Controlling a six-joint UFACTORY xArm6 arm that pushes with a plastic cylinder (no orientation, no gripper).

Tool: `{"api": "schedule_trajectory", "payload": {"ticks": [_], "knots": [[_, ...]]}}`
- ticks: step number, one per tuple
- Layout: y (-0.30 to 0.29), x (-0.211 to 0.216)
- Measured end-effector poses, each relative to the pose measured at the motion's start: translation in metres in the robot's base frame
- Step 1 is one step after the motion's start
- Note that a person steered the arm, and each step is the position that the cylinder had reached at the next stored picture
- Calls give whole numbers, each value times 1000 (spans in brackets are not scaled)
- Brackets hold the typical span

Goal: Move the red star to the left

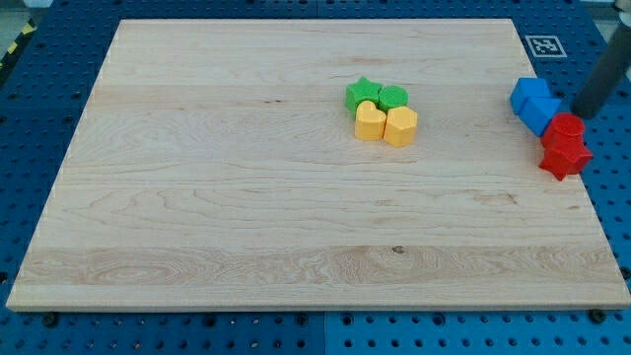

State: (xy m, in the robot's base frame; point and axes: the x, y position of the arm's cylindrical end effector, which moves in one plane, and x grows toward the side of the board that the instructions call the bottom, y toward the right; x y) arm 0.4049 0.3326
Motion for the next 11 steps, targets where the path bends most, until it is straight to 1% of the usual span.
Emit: {"api": "schedule_trajectory", "payload": {"ticks": [1, 2, 3, 7, 8, 10, 11], "knots": [[0, 41], [-15, 58], [-17, 58], [-117, 61], [-132, 62], [-135, 62], [-135, 69]]}}
